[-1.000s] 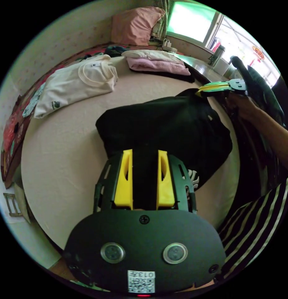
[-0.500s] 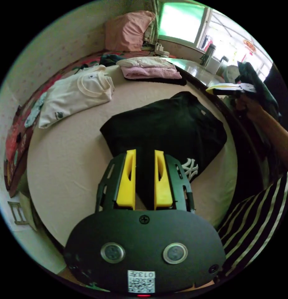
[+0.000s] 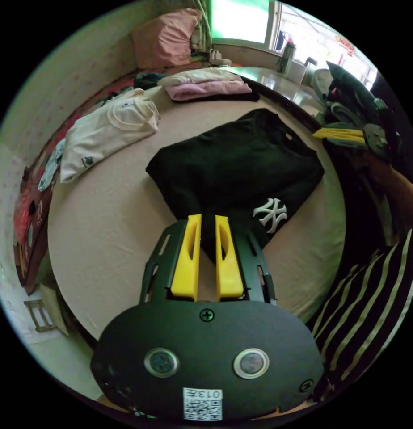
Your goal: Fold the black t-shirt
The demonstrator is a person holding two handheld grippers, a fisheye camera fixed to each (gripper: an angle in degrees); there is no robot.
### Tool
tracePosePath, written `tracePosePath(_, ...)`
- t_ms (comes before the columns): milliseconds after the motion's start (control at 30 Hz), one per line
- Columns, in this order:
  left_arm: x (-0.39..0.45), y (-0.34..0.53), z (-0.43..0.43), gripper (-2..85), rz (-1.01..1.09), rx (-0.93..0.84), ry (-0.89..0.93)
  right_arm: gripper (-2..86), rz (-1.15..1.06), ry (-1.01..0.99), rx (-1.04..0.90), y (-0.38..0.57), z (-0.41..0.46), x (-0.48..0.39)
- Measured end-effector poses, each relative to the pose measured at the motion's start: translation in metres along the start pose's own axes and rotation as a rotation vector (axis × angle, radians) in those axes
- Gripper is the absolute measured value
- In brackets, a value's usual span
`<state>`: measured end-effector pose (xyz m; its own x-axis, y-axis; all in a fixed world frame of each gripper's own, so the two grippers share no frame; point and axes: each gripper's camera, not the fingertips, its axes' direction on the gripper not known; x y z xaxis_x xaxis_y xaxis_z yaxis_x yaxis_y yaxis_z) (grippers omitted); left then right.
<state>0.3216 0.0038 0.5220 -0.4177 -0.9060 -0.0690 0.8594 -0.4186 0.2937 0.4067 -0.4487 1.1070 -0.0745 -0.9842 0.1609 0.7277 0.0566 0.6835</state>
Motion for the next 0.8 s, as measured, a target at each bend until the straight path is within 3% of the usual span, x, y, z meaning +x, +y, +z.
tracePosePath(200, -0.033, 0.018, 0.032, 5.9, -0.152, -0.107, 0.081, 0.2, 0.044, -0.017, 0.011, -0.050, 0.031, 0.026)
tracePosePath(267, -0.048, 0.019, 0.033, 6.8, -0.191, -0.117, 0.130, 0.6, 0.055, -0.120, -0.230, -0.058, 0.076, 0.042)
tracePosePath(400, -0.085, 0.027, 0.018, 13.2, -0.291, 0.008, 0.166, 3.1, 0.265, -0.178, -0.028, -0.044, 0.051, 0.088)
tracePosePath(467, -0.104, 0.024, 0.021, 14.4, -0.330, 0.058, 0.230, 9.6, 0.331, -0.220, 0.083, -0.039, 0.042, 0.110)
tracePosePath(800, -0.154, -0.016, 0.078, 16.7, -0.392, 0.003, 0.362, 11.7, 0.386, -0.333, -0.034, -0.041, 0.096, 0.139)
